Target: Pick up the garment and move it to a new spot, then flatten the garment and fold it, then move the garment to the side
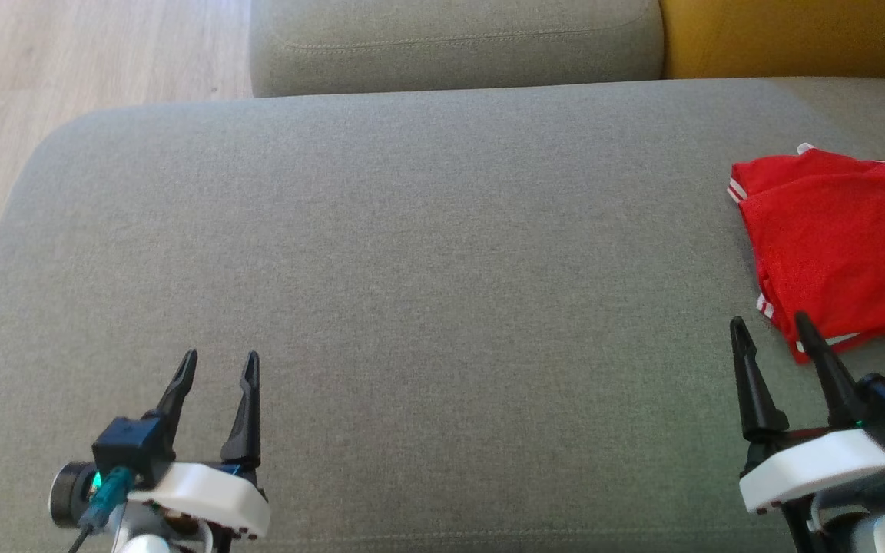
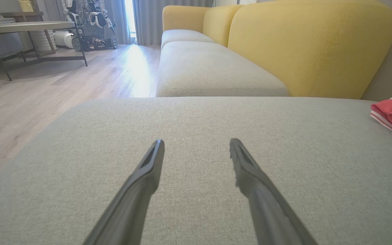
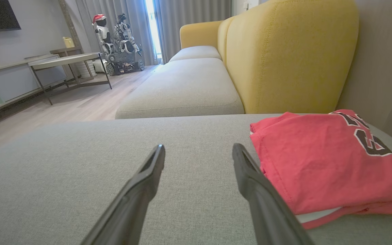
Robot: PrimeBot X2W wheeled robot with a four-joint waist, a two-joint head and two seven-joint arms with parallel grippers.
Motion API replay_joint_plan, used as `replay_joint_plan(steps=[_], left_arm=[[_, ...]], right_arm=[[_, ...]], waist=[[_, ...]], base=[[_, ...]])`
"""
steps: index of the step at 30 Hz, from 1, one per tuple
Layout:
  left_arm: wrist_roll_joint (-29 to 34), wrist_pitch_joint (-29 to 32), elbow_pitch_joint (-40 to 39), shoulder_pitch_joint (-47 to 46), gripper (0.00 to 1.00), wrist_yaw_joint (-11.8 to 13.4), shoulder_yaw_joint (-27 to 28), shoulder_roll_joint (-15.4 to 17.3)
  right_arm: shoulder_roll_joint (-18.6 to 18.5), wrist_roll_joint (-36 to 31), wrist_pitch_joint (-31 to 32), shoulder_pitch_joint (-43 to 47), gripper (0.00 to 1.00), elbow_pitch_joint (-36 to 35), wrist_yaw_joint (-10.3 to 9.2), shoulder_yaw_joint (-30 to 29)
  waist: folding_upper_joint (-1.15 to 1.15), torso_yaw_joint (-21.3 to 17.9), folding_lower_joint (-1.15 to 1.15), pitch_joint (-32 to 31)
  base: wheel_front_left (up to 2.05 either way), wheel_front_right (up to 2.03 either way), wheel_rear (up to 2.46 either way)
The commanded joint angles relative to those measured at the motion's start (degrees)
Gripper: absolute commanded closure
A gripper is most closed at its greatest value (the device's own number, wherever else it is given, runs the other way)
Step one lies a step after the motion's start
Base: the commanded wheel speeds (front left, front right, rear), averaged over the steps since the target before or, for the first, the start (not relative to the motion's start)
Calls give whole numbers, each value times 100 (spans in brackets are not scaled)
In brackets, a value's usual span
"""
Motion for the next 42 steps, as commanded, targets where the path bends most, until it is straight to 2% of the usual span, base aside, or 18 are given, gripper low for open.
replay_joint_plan(steps=[1, 2, 10, 42], left_arm=[[-46, -71, -158, -237, 0, 41, 176, 127], [-1, 2, 15, -1, 100, -8, -4, -5], [-291, 69, 230, 28, 100, -54, 50, -94], [-2301, 527, 353, -216, 100, -376, 540, -255]], right_arm=[[-64, 13, -29, -218, 0, -226, 12, 122], [3, 3, -2, 0, 100, 13, 0, 4], [8, 316, -6, -3, 100, 290, 0, 26], [7, 2482, 23, -344, 100, 719, 4, -50]], waist=[[0, 8, 0, 6], [0, 9, 0, 8], [0, 7, 0, 3], [0, -10, 0, -37]], base=[[0, 0, 0], [0, 0, 0], [0, 0, 0], [0, 0, 0]])
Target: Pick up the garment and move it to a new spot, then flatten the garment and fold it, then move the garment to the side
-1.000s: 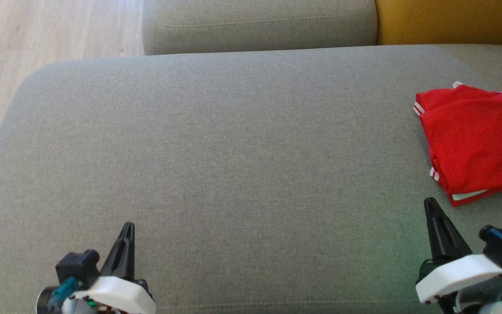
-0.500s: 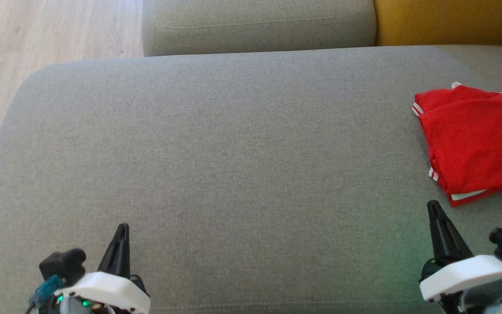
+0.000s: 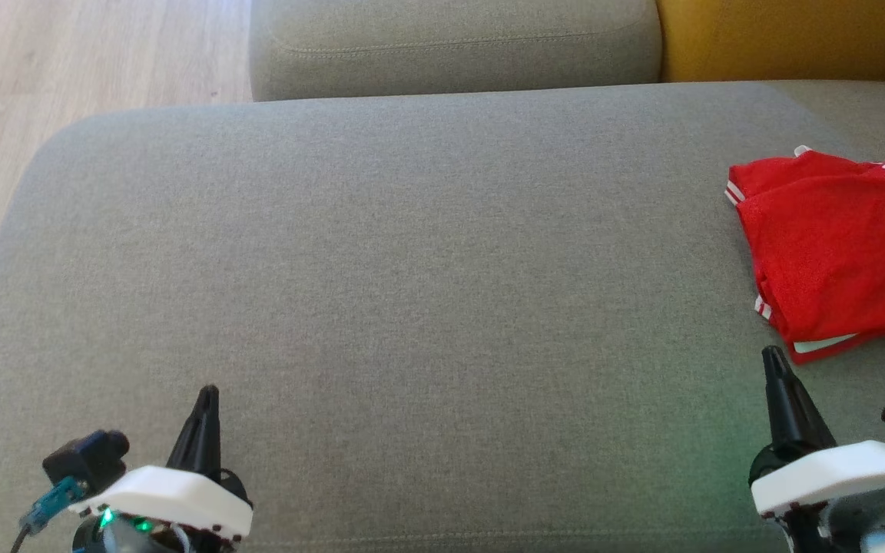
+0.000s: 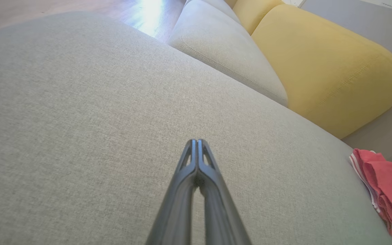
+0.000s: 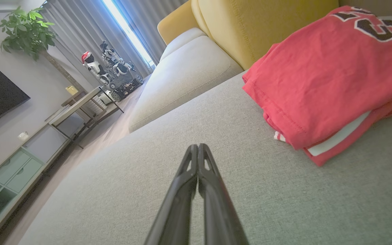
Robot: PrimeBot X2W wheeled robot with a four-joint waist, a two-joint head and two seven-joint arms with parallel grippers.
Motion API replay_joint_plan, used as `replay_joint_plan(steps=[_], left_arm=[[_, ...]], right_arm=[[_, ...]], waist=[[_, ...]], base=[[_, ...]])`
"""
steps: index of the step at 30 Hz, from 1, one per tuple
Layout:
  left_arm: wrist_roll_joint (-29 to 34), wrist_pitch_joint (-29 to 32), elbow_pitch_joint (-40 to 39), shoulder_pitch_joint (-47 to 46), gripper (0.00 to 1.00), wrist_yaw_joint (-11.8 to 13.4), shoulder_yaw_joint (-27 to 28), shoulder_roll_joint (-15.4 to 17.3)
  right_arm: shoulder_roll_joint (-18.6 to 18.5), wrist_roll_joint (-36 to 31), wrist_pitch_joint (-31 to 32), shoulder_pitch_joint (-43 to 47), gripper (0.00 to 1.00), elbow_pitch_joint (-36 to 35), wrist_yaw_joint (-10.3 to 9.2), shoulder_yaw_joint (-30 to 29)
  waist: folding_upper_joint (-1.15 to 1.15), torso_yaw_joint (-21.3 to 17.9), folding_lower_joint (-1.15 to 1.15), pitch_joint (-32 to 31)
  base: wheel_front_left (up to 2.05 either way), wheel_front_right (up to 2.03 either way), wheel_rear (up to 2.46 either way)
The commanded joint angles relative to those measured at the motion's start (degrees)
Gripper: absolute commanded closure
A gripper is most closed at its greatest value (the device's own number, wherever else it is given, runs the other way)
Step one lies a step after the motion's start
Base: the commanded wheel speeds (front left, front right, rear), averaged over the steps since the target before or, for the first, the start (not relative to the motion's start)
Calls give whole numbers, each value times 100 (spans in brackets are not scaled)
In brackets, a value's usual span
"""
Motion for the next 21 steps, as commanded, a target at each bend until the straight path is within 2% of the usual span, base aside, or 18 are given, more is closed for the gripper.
replay_joint_plan(steps=[1, 21], left_arm=[[-181, 33, -154, -287, 100, -66, 167, 16], [-1359, 316, -94, -425, 100, -257, 473, -93]], right_arm=[[-16, 209, 20, -307, 100, -137, 4, -22], [7, 1468, 56, -503, 100, 110, 6, -94]], waist=[[0, -1, 0, -2], [0, -11, 0, -26]], base=[[0, 0, 0], [0, 0, 0]])
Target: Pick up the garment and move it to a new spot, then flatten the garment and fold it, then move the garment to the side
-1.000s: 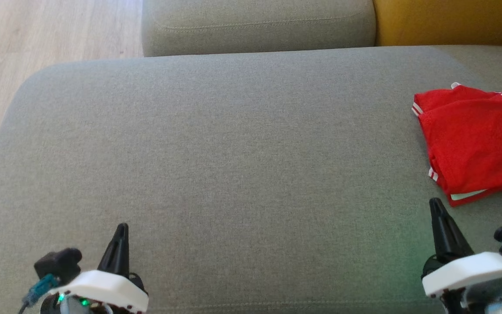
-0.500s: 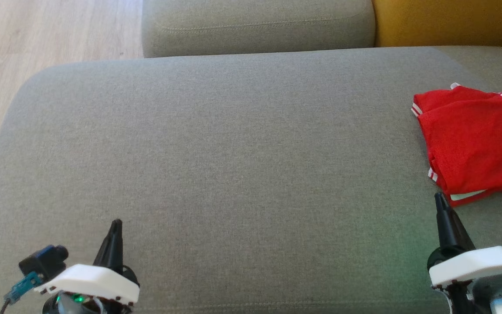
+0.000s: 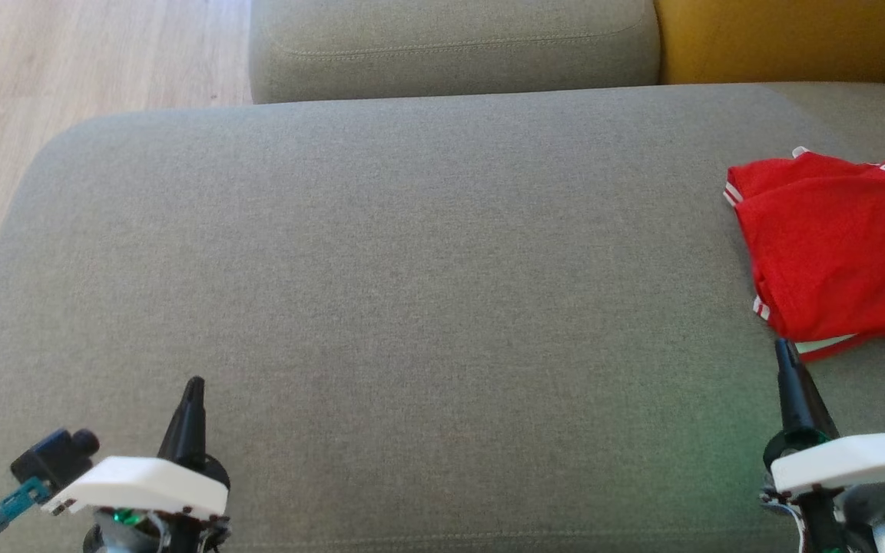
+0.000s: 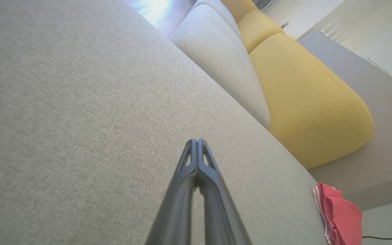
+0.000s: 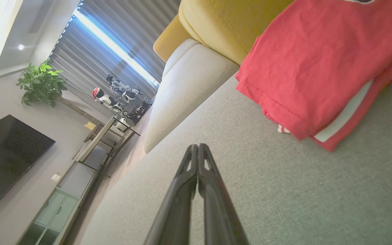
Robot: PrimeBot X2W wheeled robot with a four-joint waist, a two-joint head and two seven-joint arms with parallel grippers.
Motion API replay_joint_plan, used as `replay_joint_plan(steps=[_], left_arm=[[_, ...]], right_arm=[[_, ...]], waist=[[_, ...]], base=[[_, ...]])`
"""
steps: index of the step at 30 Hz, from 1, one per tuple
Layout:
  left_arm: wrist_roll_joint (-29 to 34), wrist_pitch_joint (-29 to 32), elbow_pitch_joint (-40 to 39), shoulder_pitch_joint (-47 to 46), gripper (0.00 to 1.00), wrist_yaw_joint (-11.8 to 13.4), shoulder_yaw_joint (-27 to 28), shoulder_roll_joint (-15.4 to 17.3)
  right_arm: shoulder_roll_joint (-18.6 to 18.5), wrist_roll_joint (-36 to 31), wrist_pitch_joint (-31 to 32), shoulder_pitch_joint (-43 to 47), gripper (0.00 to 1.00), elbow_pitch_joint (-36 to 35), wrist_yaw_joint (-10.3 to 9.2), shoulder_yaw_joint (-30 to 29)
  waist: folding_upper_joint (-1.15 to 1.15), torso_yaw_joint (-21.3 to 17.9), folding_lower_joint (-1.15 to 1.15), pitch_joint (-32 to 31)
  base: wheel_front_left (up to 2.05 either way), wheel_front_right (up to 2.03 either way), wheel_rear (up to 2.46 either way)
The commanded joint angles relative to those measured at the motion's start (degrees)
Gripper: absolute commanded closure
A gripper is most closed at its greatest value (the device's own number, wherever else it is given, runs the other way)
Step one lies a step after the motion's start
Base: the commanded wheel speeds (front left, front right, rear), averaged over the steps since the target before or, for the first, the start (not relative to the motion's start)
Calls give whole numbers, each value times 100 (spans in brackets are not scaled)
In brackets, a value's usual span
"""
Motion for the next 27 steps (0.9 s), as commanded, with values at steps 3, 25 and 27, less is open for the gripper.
replay_joint_plan(steps=[3, 25, 27], left_arm=[[-232, 46, -143, -328, 100, -86, 182, 26], [-1646, 397, -68, -497, 100, -316, 563, -114], [-1769, 428, -62, -512, 100, -336, 597, -127]], right_arm=[[-28, 265, 15, -314, 100, -120, 6, 10], [13, 1769, 76, -553, 100, 179, 8, -97], [18, 1900, 82, -573, 100, 206, 8, -107]], waist=[[0, -1, 0, -3], [0, -13, 0, -32], [0, -14, 0, -35]], base=[[0, 0, 0], [0, 0, 0], [0, 0, 0]])
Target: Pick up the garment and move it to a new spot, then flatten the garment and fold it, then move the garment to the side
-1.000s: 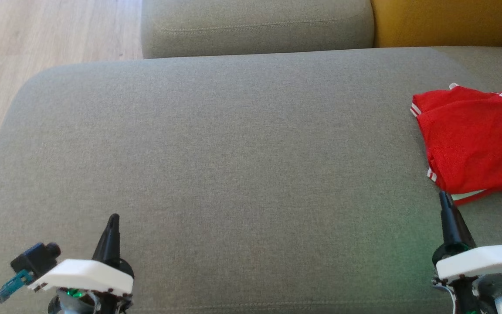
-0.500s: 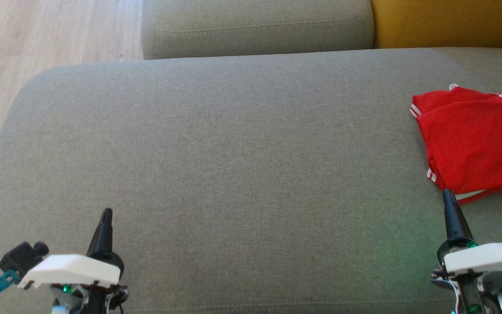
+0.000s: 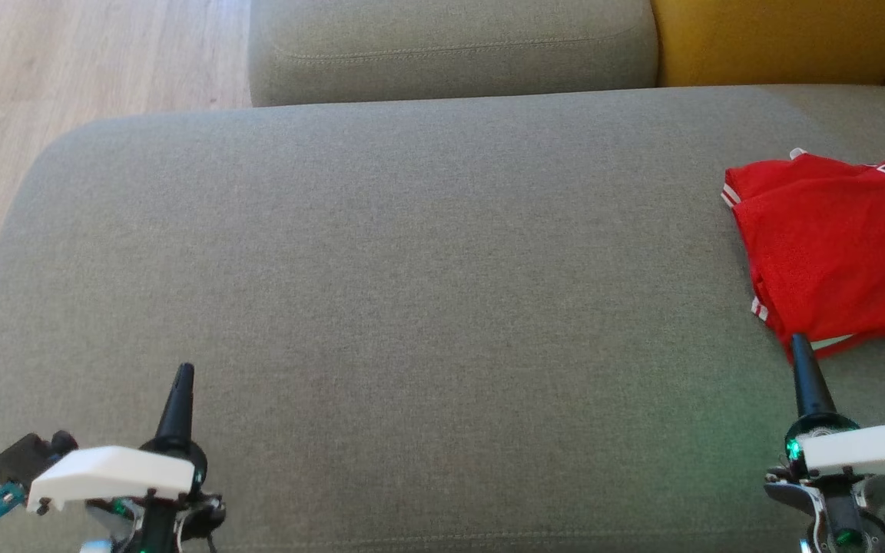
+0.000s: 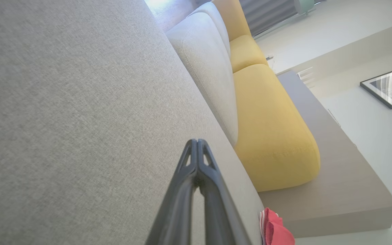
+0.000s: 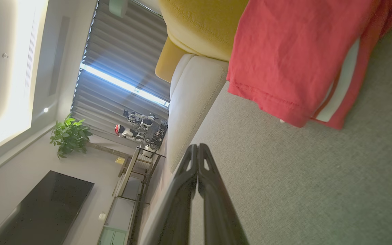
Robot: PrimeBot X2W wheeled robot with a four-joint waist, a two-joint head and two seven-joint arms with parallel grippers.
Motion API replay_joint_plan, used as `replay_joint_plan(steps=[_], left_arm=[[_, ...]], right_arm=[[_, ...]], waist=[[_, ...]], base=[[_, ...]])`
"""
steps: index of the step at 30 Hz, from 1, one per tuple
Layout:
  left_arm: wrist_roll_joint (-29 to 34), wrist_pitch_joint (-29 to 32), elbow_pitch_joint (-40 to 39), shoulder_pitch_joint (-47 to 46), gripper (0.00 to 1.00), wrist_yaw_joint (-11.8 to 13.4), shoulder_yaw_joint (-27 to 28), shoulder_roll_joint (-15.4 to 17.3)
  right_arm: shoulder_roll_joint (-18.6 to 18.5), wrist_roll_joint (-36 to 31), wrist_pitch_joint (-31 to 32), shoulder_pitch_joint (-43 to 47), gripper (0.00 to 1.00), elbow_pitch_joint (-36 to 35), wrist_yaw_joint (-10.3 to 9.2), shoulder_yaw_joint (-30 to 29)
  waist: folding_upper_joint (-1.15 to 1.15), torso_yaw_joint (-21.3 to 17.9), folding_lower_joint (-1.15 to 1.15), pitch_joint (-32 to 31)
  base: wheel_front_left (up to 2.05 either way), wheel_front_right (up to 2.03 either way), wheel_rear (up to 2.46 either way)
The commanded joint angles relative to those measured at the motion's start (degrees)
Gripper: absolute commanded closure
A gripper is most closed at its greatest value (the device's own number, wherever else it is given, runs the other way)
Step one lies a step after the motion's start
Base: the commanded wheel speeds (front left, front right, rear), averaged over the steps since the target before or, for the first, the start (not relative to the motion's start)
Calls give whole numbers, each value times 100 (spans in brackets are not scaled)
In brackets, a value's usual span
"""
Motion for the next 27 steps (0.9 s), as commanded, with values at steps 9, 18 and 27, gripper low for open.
replay_joint_plan(steps=[9, 18, 27], left_arm=[[-611, 149, -139, -398, 100, -159, 326, -8], [-1163, 289, -109, -464, 100, -249, 479, -65], [-1712, 429, -80, -531, 100, -339, 631, -122]], right_arm=[[-10, 664, 40, -404, 100, -46, 9, 11], [10, 1249, 68, -498, 100, 72, 10, -37], [31, 1831, 97, -592, 100, 190, 11, -86]], waist=[[0, -4, 0, -11], [0, -9, 0, -22], [0, -14, 0, -34]], base=[[0, 0, 0], [0, 0, 0], [0, 0, 0]])
